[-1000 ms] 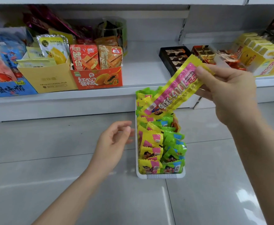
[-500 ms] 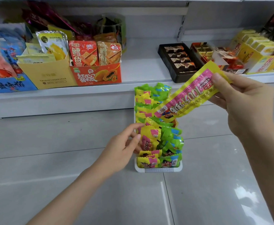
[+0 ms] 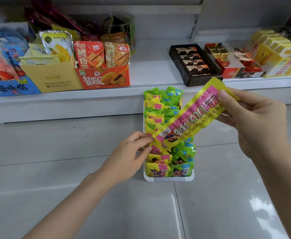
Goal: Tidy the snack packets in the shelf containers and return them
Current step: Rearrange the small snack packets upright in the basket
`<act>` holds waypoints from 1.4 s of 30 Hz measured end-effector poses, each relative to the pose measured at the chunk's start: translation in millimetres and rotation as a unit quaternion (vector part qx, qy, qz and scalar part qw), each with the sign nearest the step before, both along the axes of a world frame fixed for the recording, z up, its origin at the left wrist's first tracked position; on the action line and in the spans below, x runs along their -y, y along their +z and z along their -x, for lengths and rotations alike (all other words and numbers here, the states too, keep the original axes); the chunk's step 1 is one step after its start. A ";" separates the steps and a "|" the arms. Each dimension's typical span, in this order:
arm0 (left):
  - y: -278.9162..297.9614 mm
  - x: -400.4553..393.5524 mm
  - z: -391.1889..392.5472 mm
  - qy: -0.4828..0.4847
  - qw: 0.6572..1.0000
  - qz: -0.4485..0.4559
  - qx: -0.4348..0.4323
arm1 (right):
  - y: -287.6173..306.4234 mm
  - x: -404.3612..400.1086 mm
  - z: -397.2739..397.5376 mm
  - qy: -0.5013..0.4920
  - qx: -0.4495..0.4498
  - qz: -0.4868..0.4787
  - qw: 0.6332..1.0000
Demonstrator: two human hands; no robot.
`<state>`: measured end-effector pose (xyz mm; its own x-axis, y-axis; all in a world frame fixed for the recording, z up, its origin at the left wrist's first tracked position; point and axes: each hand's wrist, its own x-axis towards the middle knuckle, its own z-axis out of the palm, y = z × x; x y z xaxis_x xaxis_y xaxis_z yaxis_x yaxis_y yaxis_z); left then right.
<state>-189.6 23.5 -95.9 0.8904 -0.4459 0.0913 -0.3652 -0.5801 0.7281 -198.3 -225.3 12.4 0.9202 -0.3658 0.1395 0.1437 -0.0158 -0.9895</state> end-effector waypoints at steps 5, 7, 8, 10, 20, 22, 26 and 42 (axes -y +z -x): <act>0.5 -2.7 6.4 -0.054 0.997 -0.041 0.028 | -5.2 3.3 -0.7 -0.019 -0.011 0.005 1.000; 0.8 -7.2 6.6 -0.050 0.995 -0.068 0.059 | -6.1 6.7 0.1 -0.029 -0.016 0.005 0.999; 1.6 -9.5 6.2 -0.043 0.993 -0.083 0.076 | -6.3 7.8 0.7 -0.031 -0.017 0.004 0.999; 4.7 -11.6 3.8 -0.042 0.984 -0.129 0.115 | -7.0 8.8 2.3 -0.033 -0.021 0.002 0.999; 11.7 -3.8 -2.0 -0.029 0.995 -0.073 0.065 | -3.3 13.5 8.0 -0.040 -0.042 -0.012 0.998; 14.8 -7.6 -1.1 -0.042 0.999 -0.005 -0.015 | -3.2 9.0 8.2 -0.025 -0.038 -0.016 0.999; 14.3 -11.9 9.0 -0.031 0.978 0.107 -0.178 | -8.7 -6.9 7.1 0.006 -0.038 -0.018 0.999; 2.3 -15.8 10.5 0.009 0.948 0.202 -0.245 | -52.4 -54.1 -6.8 0.121 -0.034 0.373 0.919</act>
<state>-200.1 39.3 -93.6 0.8772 -0.4473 -0.1744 0.0809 -0.2204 0.9721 -191.5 -171.2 -40.0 0.9778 0.0243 0.2081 0.1705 -0.6697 -0.7228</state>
